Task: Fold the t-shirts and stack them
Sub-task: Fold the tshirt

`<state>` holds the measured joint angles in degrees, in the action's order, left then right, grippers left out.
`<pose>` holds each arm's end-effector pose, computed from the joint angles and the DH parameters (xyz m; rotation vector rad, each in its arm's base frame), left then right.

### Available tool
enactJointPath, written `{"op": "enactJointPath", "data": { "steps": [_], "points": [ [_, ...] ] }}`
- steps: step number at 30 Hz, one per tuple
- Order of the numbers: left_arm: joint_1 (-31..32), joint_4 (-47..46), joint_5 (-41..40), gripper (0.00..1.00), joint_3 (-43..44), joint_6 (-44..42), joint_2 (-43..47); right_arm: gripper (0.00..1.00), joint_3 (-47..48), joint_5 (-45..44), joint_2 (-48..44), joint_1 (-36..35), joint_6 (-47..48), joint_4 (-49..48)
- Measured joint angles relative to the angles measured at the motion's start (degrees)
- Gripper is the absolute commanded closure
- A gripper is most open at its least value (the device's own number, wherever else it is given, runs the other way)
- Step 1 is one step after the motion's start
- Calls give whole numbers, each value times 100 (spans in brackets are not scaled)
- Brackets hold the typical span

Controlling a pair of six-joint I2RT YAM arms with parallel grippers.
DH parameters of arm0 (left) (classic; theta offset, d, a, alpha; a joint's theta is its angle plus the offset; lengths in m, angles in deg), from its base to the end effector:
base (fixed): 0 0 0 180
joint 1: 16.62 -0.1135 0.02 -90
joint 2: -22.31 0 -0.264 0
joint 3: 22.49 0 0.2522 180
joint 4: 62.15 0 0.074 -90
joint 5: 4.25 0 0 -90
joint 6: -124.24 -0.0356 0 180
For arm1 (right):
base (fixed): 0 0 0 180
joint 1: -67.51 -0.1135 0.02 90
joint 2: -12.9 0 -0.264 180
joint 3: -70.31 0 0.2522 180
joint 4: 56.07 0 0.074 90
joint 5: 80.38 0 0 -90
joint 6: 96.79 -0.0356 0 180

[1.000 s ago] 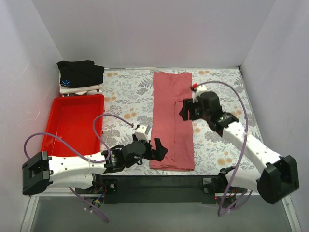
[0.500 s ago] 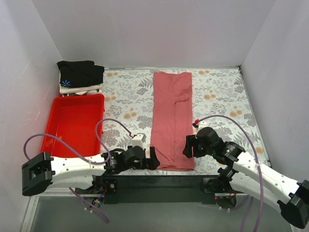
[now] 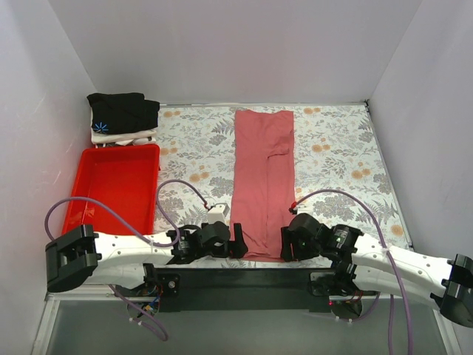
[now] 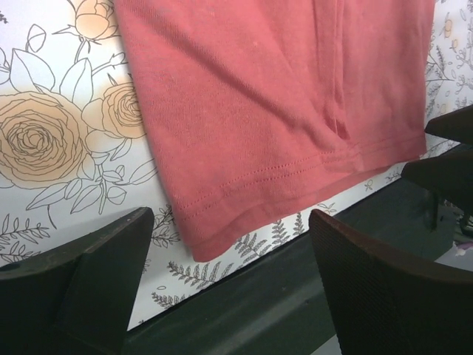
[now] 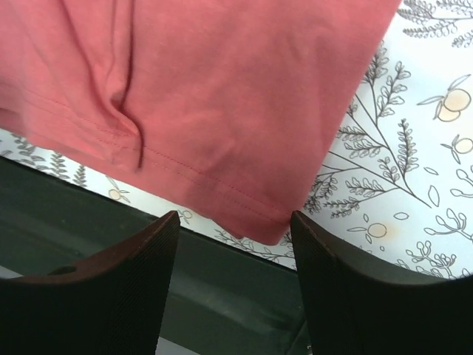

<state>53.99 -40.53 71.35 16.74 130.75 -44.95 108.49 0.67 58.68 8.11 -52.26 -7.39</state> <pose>0.0783 -0.1959 0.1558 -0.7185 2.5720 -0.9362 0.0793 0.1233 0.1785 -0.2558 2.6056 0.5039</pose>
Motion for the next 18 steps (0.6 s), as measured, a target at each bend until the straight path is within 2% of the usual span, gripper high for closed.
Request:
{"op": "enactJointPath", "data": {
  "steps": [6, 10, 13, 18],
  "points": [
    [0, 85, 4, 41, 118, 48, -223, 43, -120, -216, 2, -111, -323, 98],
    [0, 229, 7, 47, 153, 114, -260, 43, -260, -278, -140, -111, -461, 61],
    [2, 321, 4, 49, 184, 153, -289, 46, -291, -293, -170, -111, -535, 55],
    [39, 442, -9, 55, 269, 240, -393, 59, -356, -295, -164, -111, -560, -101]
  ]
}}
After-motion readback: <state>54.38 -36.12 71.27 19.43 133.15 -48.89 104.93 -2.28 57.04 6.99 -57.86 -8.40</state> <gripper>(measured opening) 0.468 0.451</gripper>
